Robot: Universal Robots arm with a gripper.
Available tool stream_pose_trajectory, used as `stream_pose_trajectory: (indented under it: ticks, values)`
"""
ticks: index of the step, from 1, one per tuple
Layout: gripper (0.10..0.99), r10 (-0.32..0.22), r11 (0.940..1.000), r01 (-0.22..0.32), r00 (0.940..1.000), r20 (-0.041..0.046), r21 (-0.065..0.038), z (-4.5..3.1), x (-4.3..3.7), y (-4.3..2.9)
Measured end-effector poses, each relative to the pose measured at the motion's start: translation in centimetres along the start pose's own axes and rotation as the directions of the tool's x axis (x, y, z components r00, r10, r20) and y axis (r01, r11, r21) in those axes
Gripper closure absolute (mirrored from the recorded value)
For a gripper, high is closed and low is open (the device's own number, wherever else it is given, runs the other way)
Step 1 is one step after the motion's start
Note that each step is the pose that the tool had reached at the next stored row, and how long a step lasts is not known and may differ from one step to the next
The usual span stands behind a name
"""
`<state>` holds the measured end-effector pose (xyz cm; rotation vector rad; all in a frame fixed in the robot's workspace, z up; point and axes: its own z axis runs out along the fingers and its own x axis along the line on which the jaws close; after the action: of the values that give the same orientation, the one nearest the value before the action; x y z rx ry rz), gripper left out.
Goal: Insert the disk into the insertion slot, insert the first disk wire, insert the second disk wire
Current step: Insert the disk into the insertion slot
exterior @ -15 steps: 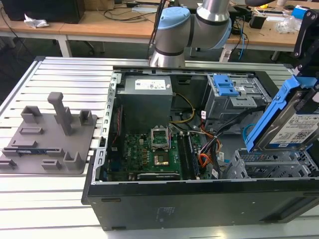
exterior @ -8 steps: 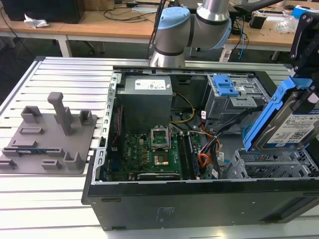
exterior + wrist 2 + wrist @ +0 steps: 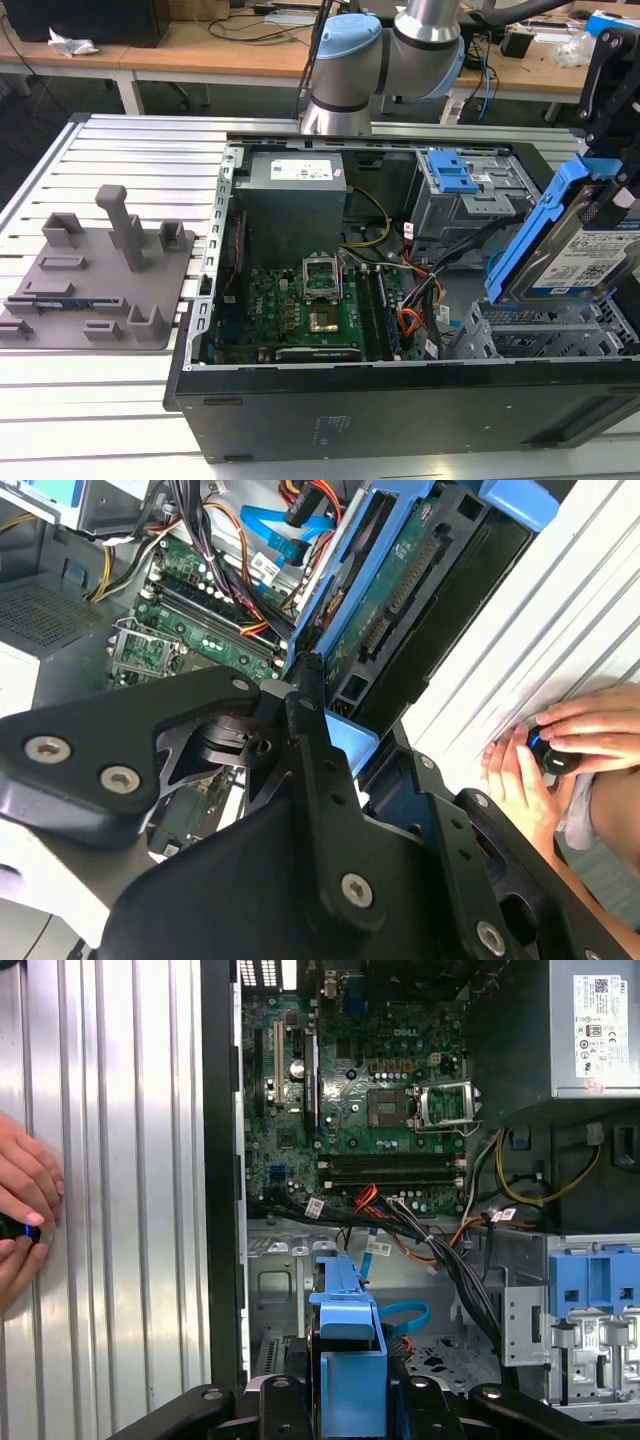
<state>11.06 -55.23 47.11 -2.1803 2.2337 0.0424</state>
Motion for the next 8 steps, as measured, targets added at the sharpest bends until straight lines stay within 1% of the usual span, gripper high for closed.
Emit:
stream_pose_trajectory:
  ticks: [8]
  values:
    - [0.722,-0.007,1.0000,0.007,1.0000,-0.0016,-0.001,0.21,0.00,0.00]
